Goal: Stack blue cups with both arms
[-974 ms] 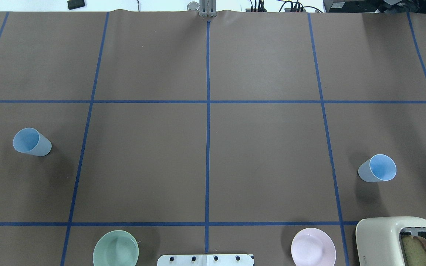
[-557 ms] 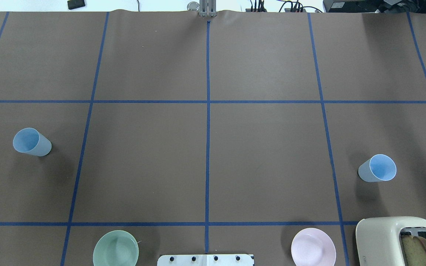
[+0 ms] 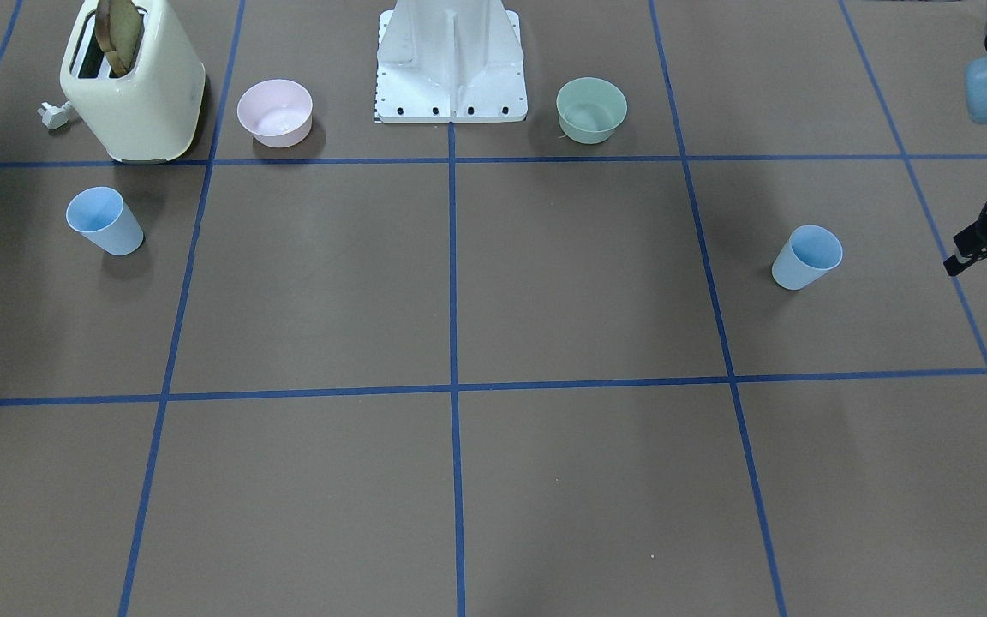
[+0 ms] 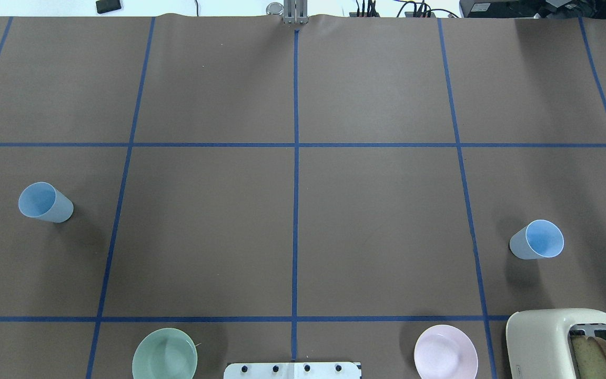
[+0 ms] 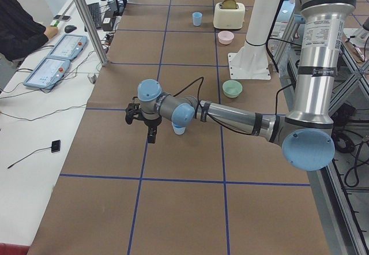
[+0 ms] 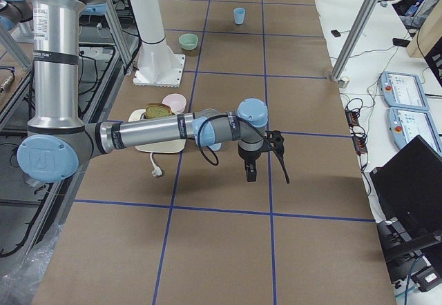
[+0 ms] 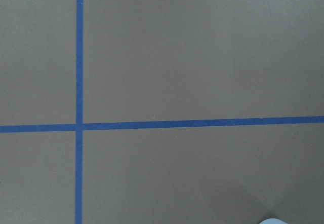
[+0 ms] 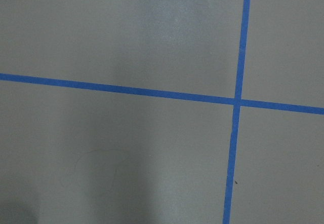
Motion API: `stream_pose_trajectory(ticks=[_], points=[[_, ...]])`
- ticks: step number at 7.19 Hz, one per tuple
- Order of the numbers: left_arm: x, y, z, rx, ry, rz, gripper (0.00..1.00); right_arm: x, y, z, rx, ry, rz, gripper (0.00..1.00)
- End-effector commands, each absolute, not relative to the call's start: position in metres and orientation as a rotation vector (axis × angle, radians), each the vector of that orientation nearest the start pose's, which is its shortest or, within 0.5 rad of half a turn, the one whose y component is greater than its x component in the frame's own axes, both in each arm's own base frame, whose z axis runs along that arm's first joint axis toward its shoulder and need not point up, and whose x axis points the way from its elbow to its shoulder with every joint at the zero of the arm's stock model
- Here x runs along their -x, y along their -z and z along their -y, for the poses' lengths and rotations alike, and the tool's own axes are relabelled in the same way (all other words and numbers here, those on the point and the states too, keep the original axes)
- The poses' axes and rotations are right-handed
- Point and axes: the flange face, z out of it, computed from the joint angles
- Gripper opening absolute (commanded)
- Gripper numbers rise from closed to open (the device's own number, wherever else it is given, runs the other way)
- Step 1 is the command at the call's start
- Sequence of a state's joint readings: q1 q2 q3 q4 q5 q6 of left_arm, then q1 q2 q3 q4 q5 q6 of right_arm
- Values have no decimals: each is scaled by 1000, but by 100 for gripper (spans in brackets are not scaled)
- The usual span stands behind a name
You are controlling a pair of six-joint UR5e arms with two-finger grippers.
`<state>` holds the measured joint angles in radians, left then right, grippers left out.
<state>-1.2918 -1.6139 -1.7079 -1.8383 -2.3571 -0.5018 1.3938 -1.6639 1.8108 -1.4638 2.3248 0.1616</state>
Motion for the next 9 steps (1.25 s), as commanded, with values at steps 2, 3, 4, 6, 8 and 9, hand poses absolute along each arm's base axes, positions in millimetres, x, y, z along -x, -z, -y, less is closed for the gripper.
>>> stream_pose_trajectory(ticks=[2,3,4,6,8,9], points=[[-124,-540,498,-90,58,-924,99,37,-595,411,-155,163,818,100],[-134,-539,493,-84,68,-939,99,45,-587,400,-142,147,827,100],[-149,-538,485,-72,77,-958,99,47,-583,393,-141,158,829,100],[-169,-536,476,-54,59,-971,98,55,-575,389,-144,183,835,100],[-182,-541,463,-47,28,-964,98,72,-564,384,-143,233,844,100],[-190,-545,457,-45,14,-950,97,83,-560,382,-138,260,849,100]])
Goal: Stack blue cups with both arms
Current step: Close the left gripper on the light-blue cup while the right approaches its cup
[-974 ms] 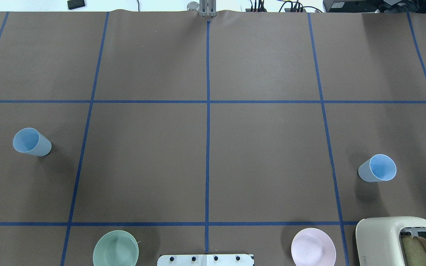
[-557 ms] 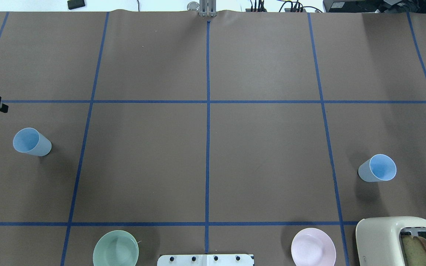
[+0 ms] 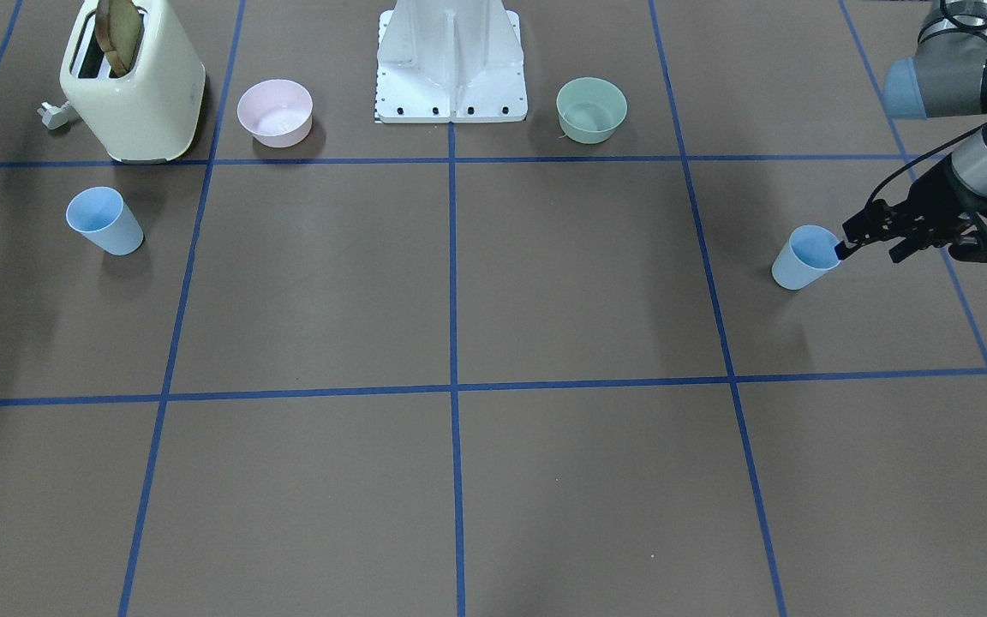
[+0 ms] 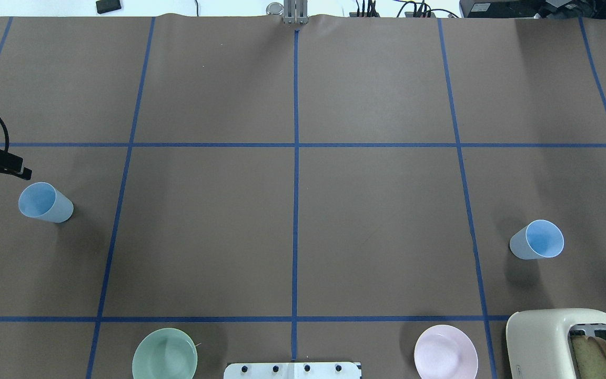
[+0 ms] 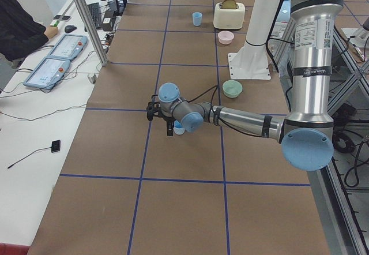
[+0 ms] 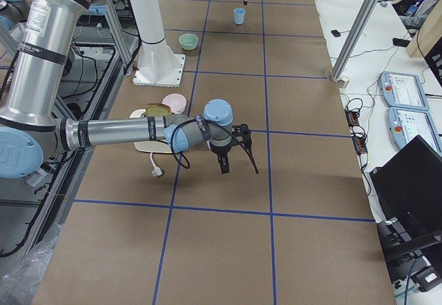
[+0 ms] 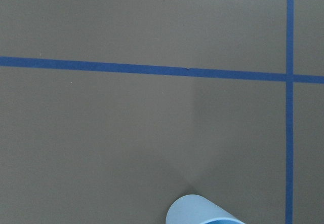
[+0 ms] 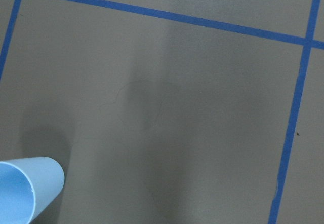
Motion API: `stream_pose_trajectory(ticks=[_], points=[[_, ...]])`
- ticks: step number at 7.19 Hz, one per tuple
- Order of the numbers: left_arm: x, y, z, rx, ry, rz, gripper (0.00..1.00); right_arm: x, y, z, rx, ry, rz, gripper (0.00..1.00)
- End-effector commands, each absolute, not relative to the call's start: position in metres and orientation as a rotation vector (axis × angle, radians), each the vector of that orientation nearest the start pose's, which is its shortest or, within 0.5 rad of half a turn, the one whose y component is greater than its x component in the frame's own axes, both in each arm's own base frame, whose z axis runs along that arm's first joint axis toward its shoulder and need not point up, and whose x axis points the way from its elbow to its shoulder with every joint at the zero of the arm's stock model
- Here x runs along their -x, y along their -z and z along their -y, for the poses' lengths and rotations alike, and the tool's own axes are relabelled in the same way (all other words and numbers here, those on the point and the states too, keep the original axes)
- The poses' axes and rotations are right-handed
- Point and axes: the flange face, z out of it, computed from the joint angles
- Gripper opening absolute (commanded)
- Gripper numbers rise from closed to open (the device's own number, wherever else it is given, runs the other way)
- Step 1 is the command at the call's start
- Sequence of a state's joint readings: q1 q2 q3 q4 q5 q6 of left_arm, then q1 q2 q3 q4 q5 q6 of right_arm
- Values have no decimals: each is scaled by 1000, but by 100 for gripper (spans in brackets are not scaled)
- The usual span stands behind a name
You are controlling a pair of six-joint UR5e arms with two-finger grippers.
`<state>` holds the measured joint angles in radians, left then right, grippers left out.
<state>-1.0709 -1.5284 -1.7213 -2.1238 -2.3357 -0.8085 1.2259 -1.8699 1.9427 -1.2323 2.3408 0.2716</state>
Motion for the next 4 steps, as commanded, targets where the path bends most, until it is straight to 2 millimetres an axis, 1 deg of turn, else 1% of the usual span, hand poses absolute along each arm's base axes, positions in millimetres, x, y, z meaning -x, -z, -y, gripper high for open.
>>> stream_pose_trajectory(ticks=[1,2,3,4], points=[[-192,-548,450,-57,-1,-961,97,89,-554,381,-142,280,853,100],[-189,-556,440,-60,-10,-965,96,95,-552,379,-139,295,856,100],[-190,-557,439,-57,-12,-964,89,97,-551,379,-140,300,857,100],[-192,-557,438,-55,-15,-964,68,100,-551,378,-142,307,859,100]])
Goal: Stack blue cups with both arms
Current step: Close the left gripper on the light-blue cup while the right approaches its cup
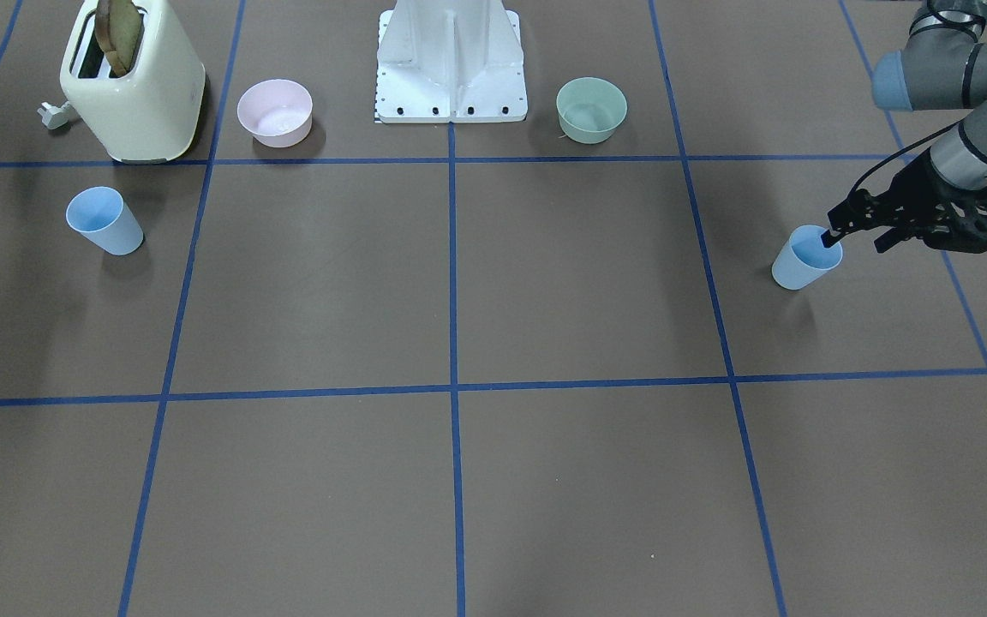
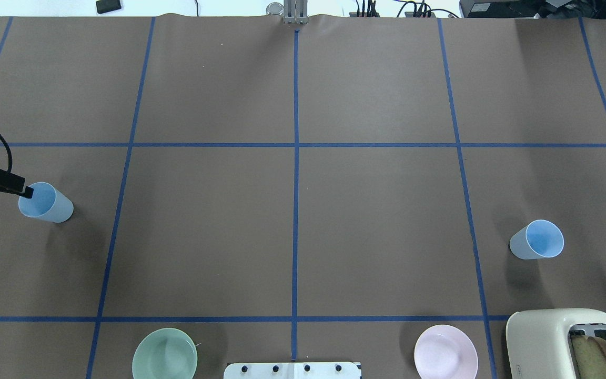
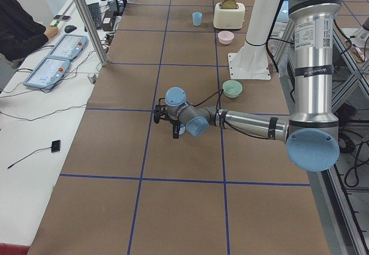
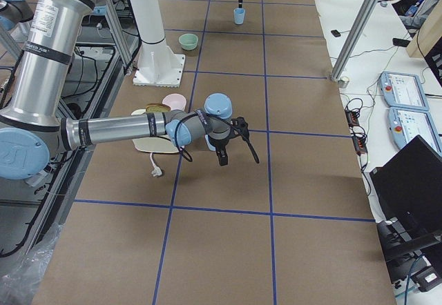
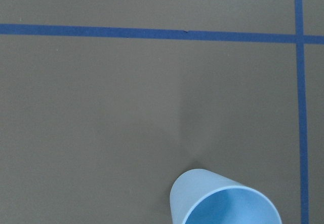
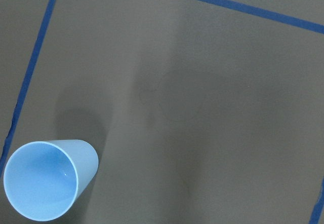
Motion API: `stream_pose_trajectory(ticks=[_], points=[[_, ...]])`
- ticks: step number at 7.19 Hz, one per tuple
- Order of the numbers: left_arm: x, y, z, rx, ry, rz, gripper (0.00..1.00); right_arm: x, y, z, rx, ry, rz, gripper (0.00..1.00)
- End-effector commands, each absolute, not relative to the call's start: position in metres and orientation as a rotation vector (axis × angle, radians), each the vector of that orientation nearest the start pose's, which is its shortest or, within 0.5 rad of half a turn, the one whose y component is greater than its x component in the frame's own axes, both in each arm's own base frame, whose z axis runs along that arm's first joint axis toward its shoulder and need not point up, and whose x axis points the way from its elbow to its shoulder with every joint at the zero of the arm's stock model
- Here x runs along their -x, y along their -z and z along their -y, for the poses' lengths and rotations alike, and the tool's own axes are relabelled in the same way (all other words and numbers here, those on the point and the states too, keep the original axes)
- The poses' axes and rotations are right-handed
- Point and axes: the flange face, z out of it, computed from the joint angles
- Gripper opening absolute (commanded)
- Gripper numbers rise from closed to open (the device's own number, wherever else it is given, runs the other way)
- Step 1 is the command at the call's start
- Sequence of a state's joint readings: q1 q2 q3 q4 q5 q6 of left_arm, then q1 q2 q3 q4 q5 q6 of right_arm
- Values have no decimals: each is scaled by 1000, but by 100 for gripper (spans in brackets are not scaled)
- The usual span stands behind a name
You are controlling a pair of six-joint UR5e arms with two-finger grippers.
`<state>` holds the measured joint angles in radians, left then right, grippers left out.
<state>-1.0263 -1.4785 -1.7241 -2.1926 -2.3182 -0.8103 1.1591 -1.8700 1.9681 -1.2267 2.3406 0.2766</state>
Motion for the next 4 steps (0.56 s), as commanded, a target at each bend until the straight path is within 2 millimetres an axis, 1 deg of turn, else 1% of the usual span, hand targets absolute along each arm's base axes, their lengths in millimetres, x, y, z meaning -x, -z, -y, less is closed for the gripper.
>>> stream_pose_trajectory(ticks=[1,2,4], points=[[-196,-556,437,-51,-21,-966,47,105,-550,377,-134,309,862,100],[-198,-556,437,-49,-26,-966,43,110,-549,376,-133,322,864,100],[-201,-557,439,-46,-27,-965,43,118,-548,374,-138,339,871,100]])
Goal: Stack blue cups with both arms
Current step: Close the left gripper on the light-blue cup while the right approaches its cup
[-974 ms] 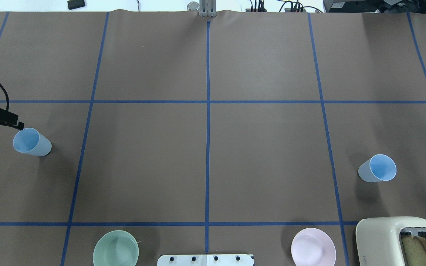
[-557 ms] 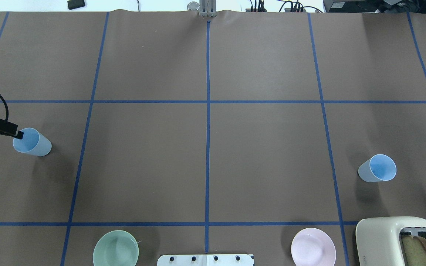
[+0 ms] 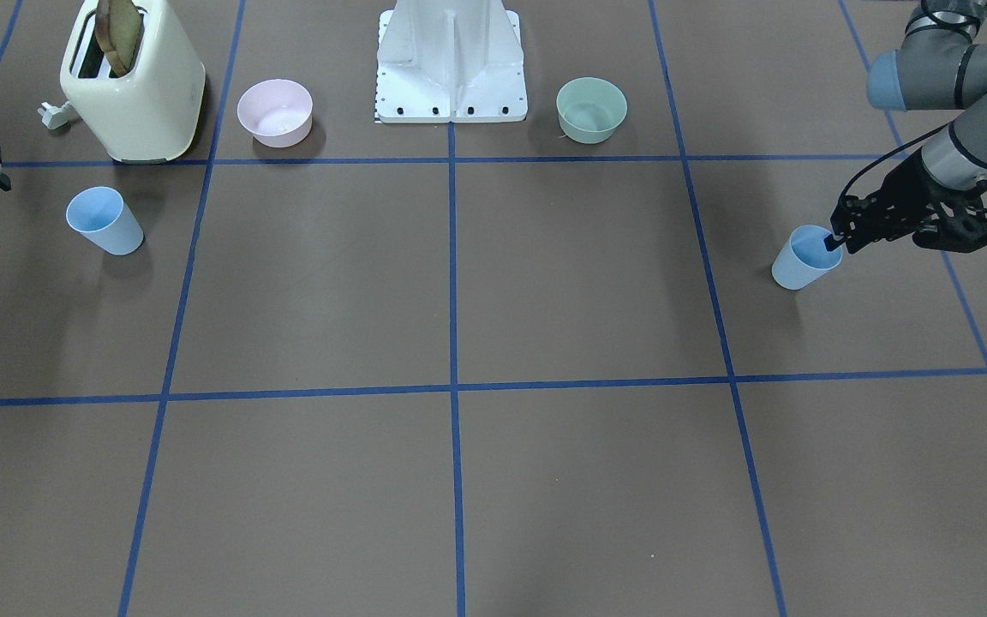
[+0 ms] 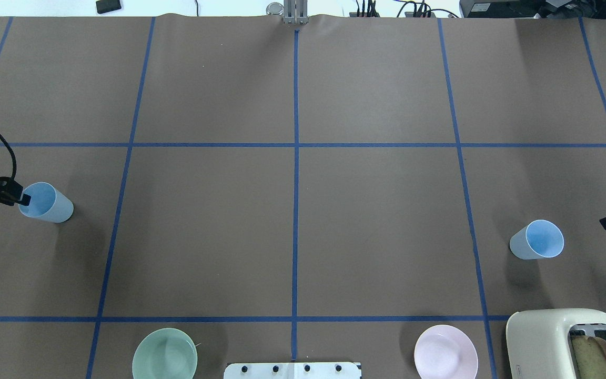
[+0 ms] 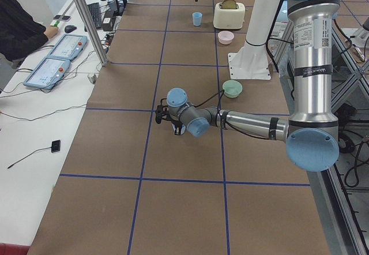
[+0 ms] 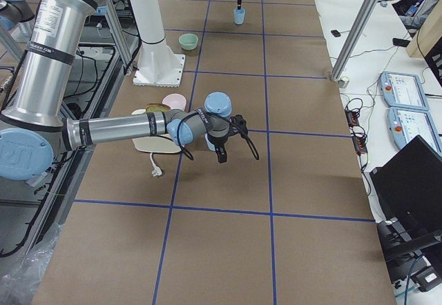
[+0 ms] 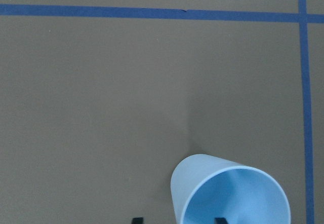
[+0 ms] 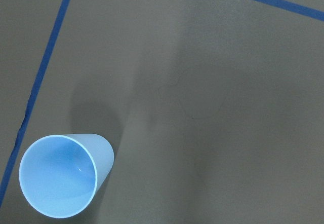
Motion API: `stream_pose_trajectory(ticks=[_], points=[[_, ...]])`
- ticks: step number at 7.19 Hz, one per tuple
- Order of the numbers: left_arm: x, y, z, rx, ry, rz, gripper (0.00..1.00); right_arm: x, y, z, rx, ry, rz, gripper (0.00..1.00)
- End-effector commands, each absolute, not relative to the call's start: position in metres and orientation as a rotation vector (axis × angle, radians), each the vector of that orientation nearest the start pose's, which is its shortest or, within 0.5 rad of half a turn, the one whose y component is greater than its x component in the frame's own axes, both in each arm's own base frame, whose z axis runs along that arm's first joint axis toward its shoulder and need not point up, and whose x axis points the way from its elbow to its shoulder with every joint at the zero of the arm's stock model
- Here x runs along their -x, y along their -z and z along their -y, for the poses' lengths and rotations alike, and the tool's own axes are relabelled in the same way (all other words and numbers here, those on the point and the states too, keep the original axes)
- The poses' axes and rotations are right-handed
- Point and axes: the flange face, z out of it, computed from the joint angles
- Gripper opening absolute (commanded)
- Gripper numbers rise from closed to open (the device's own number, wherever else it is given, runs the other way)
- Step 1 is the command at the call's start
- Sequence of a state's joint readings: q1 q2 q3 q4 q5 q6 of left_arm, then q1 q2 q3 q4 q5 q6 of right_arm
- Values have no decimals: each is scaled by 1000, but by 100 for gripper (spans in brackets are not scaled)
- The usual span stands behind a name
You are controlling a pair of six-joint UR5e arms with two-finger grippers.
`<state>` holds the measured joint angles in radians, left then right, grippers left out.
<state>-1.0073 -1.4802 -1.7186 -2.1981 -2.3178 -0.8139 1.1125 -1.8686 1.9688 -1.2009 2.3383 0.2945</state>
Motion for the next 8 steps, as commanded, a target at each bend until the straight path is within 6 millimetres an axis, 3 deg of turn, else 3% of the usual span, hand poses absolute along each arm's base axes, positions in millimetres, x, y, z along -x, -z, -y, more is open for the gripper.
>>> stream_pose_trajectory(ticks=[1,2,3,4,5,8], points=[[-207,-558,437,-40,-37,-963,43,122,-544,376,-139,327,879,100],[-213,-555,437,-32,-35,-967,43,128,-542,375,-136,320,881,100],[-214,-555,437,-28,-31,-967,36,128,-541,375,-142,321,884,100],[-214,-555,437,-28,-31,-967,14,129,-541,375,-141,322,884,100],[-213,-555,437,-30,-30,-968,0,130,-541,374,-142,324,885,100],[-207,-521,434,-60,-29,-1005,0,132,-540,373,-143,333,887,100]])
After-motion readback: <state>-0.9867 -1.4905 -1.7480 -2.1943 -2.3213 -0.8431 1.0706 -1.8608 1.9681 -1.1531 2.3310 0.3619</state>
